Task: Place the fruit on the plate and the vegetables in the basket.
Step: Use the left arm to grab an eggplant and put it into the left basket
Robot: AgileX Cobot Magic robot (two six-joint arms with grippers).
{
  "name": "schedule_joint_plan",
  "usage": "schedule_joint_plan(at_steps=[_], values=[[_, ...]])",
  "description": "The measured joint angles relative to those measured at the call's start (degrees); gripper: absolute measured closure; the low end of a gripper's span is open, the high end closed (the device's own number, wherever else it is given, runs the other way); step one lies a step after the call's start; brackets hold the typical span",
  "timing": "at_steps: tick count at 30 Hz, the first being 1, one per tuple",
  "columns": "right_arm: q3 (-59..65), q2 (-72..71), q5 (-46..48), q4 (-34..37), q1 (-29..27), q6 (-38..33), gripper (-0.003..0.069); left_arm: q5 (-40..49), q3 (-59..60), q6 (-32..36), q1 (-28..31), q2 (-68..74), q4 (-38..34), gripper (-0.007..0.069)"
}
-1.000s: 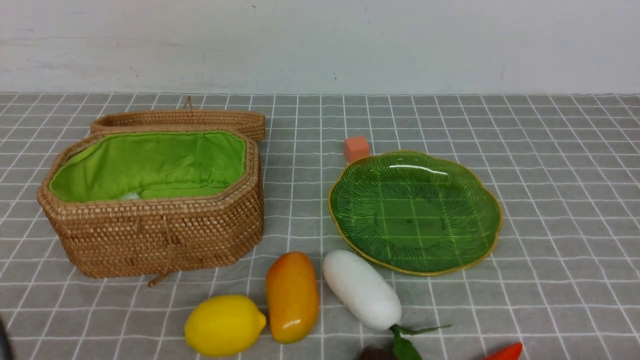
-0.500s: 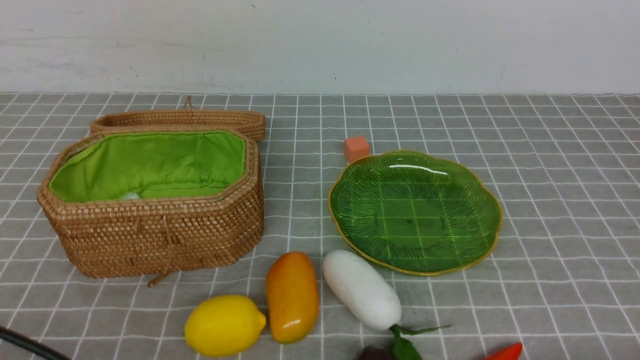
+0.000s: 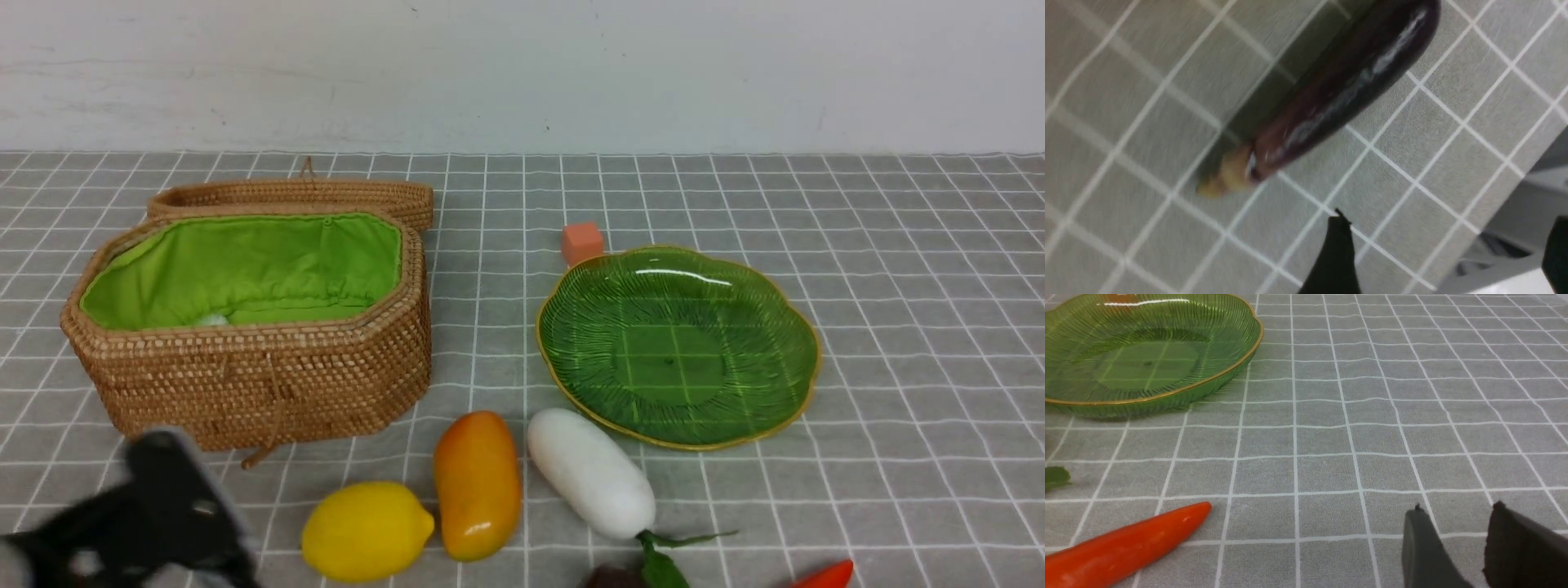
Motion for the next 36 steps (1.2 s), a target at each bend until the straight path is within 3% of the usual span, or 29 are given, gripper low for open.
schedule_joint_plan(at_steps=[6, 12, 22, 30, 36], values=[[0.0, 0.0, 0.0, 0.0, 0.0, 0.0, 0.0418, -9.71, -0.07, 1.33, -6.08, 10.21, 7.89, 0.0124], [0.0, 0.0, 0.0, 0.0, 0.0, 0.0, 0.0418, -17.95, -0.25, -0.13, -6.54, 17.63, 10.57, 0.0173], [0.0, 0.0, 0.0, 0.0, 0.0, 0.0, 0.0418, -17.17, -1.38, -0.08, -6.54, 21.65, 8.31, 0.022], [0.0, 0.0, 0.0, 0.0, 0.0, 0.0, 0.0418, -19.37, -0.89, -0.58, -6.59, 19.07, 9.88, 0.019], [0.0, 0.0, 0.0, 0.0, 0.0, 0.0, 0.0418, -18.18, -0.76, -0.71, -6.59, 9.91, 11.73, 0.0062]])
